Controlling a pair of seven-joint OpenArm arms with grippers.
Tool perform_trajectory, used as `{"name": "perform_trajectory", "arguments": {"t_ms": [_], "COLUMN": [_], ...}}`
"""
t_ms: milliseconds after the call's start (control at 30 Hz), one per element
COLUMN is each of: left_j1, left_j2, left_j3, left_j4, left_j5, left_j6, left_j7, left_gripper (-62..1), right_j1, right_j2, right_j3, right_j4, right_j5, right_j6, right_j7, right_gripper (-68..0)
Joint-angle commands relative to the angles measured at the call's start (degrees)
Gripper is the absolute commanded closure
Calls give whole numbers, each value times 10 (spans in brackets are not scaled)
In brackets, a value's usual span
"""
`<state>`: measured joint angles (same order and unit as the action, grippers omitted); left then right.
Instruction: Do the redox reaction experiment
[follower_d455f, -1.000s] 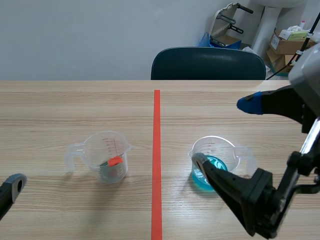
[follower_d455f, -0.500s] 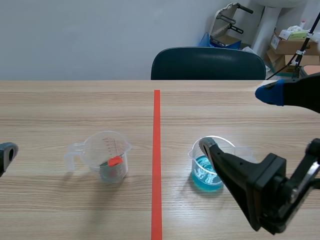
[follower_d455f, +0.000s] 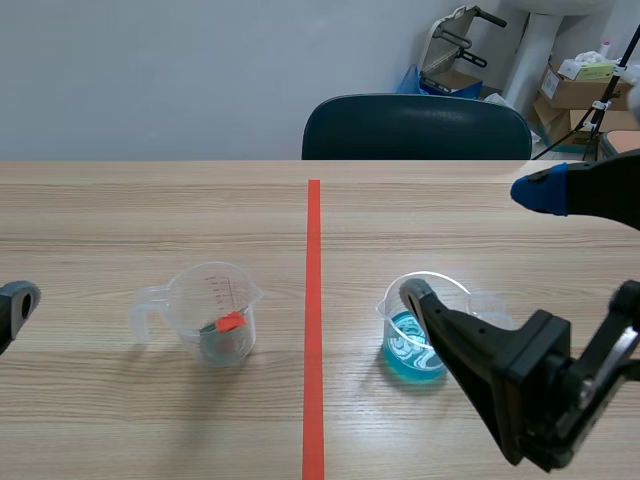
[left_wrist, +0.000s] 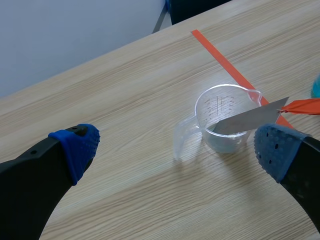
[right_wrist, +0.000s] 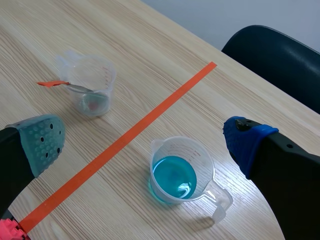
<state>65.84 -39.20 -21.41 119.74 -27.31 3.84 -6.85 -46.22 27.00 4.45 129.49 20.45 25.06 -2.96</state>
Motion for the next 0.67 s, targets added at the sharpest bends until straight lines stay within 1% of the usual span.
{"name": "perform_trajectory", "arguments": {"t_ms": [0, 167, 300, 633], "left_j1": [-3, -3, -3, -3], "left_j2": [5, 5, 5, 5], "left_j3": [-2, -2, -2, -2], "left_j4": [10, 10, 10, 10], "left_j5": [-2, -2, -2, -2], "left_j6": [-1, -1, -1, -1], "left_j7": [-6, -6, -7, -8], "left_gripper": [-623, -623, -623, -623], "right_j1": [7, 7, 7, 7], "right_j2": [1, 1, 1, 1], "right_j3": [2, 2, 2, 2], "right_j4": [-1, -1, -1, -1], "right_j5": [6, 6, 6, 6], "right_j6": [-2, -3, -15, -15], "right_j7": [4, -2, -2, -1], "right_gripper": [-679, -679, -679, -679]}}
